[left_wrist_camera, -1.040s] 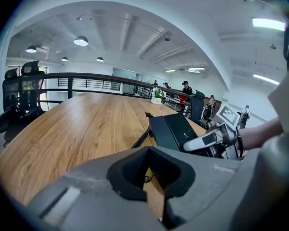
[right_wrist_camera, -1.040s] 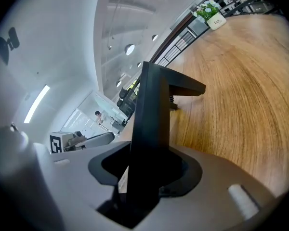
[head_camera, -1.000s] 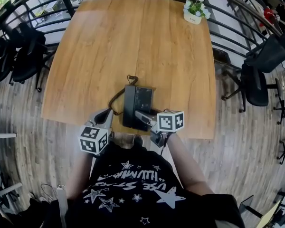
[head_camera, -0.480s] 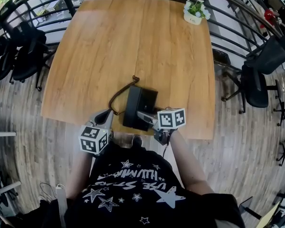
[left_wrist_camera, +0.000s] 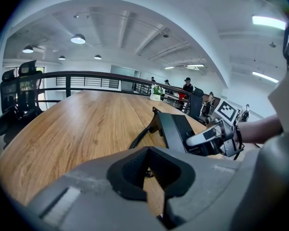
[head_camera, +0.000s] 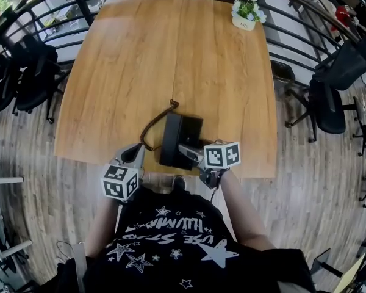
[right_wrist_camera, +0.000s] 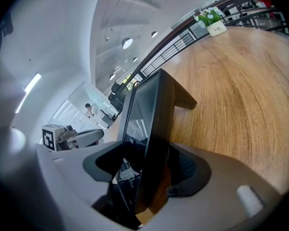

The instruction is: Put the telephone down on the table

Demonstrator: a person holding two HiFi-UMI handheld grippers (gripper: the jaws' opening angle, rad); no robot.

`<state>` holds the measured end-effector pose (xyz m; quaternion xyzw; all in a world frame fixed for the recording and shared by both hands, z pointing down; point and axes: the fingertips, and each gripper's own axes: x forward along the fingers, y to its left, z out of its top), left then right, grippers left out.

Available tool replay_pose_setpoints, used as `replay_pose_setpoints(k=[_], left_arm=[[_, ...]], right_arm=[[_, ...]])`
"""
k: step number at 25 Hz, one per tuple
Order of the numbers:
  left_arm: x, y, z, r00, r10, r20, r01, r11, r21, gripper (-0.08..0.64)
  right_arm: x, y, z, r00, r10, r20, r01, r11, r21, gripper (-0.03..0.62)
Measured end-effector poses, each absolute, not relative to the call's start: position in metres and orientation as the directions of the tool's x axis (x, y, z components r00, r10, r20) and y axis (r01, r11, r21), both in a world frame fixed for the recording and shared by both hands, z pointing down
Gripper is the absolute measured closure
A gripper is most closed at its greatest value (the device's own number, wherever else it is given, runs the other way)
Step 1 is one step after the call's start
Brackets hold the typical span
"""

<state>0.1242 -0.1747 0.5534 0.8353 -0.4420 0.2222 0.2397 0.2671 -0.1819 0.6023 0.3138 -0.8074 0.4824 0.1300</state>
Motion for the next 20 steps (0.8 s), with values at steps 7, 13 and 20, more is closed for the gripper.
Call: replay_pose_setpoints(k=[7,13,20], left_arm=[[0.112,-0.191,0.55,0.555,-0.611,0.564,-0.812,-0.546,0.207,0.558],[0.088,-0.206,0.549,0.598,-0.586,0.547,-0.778,-0.589,0.219,0.558],[0.069,-0.226,0.545,0.664,-0.53,0.528,-0.71,-0.667,0.225,0.558]], right_arm=[[0.29,-0.205,0.578,-0.675,-0.594,0.437,-0.68,0.271,-0.682,0.302],[0.3,-0.216,0.561,-0.545,-0.724,0.424,-0.749,0.193,-0.634,0.319],[0.304,-0.212,0.546,-0.396,-0.808,0.437,-0.819,0.095,-0.566,0.319]])
